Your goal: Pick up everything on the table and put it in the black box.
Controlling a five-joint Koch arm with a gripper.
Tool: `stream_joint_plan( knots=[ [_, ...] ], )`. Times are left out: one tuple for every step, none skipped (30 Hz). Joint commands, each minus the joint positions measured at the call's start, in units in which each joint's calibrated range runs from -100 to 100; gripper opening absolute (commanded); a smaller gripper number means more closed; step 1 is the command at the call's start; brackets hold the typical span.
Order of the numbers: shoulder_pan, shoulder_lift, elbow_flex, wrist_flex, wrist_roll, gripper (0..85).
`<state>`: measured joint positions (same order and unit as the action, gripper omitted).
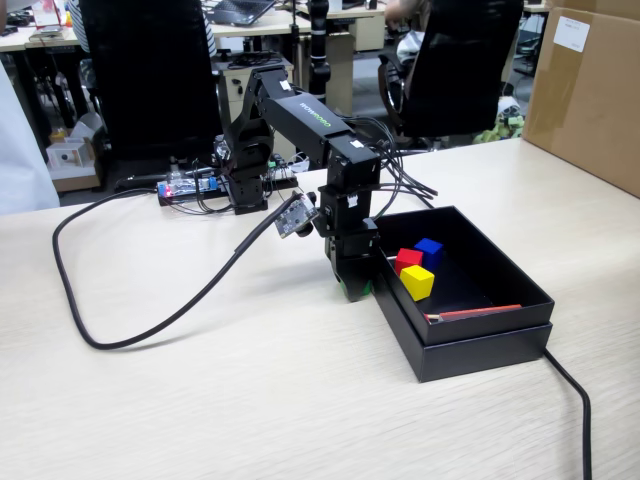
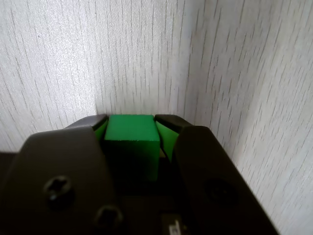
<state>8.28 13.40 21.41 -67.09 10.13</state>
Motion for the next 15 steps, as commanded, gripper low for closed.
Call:
stream_joint_plan(
  knots=[
    [-0.7, -7.1, 3.3, -0.2, -0.4, 12.6],
    [-1.4, -11.8, 2.8, -0.3, -1.1, 12.6],
    [-1.7, -14.7, 2.3, -0.3, -1.5, 12.6],
    [-1.9, -18.2, 2.1, -0.3, -2.0, 12.6],
    [-2.1, -21.3, 2.0, -0.2, -2.4, 12.6],
    [-2.2, -24.2, 2.0, -0.3, -3.0, 12.6],
    [-2.1, -27.1, 2.0, -0.3, -3.6, 12.6],
    [-2.0, -29.7, 2.0, -0.2, -4.2, 12.6],
    [-1.6, -31.9, 2.3, -0.2, -4.7, 12.6],
    [-1.1, -33.5, 3.1, -0.3, -5.3, 12.8],
    [-0.5, -34.6, 4.2, -0.2, -5.7, 12.6],
    [0.1, -35.3, 5.3, -0.2, -5.9, 12.6],
    [0.9, -35.5, 6.3, -0.2, -6.1, 12.8],
    [2.4, -35.5, 8.0, -0.1, -6.2, 12.8],
    [3.4, -35.0, 8.8, -0.1, -6.2, 12.8]
  ],
)
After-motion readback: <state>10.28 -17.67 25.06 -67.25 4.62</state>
